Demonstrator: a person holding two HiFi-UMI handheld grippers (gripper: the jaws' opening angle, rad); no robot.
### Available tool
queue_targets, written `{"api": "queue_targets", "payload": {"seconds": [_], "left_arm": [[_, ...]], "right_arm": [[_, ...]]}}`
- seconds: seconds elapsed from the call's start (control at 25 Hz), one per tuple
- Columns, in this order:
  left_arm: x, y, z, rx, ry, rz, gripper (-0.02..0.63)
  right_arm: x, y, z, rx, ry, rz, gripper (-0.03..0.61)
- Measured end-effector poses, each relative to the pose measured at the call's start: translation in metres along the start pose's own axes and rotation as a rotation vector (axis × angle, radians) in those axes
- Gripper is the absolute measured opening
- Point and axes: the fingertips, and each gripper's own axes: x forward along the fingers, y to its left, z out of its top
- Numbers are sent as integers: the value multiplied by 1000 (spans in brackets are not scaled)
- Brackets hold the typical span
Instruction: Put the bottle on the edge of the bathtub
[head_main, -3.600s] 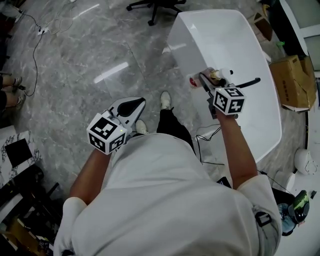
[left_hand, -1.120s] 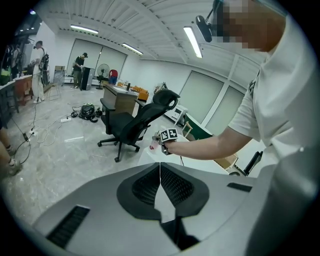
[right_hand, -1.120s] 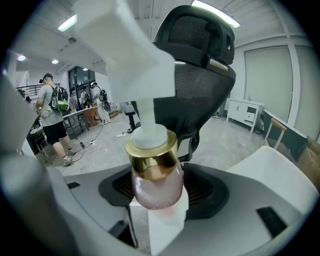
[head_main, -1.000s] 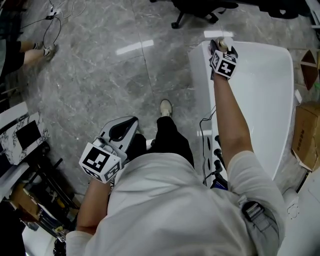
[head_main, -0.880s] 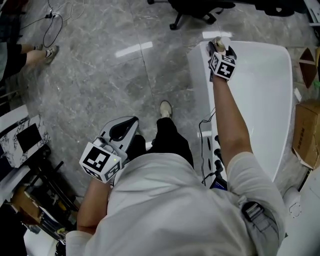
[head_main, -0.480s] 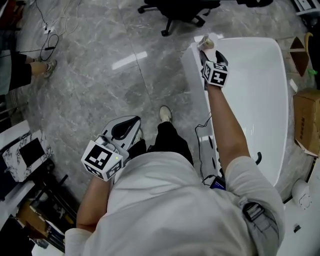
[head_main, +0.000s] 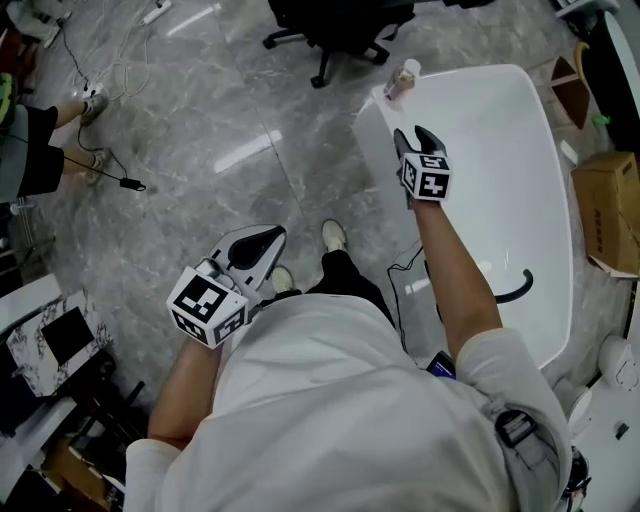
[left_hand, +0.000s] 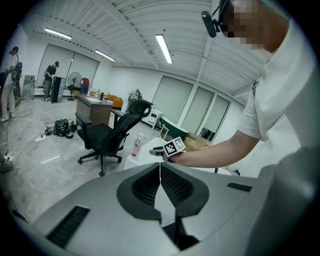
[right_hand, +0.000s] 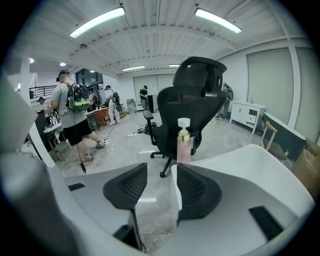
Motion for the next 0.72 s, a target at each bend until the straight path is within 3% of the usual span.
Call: {"api": "queue_targets", "payload": {"seconds": [0.44, 0.72], "left_arm": [[-53, -7, -18, 95, -31, -66, 18], [-98, -19, -41, 110, -70, -90, 17]], "right_arm": [[-120, 93, -24, -24, 12, 75, 9], [-204, 168, -50, -13, 21, 154, 9]]}}
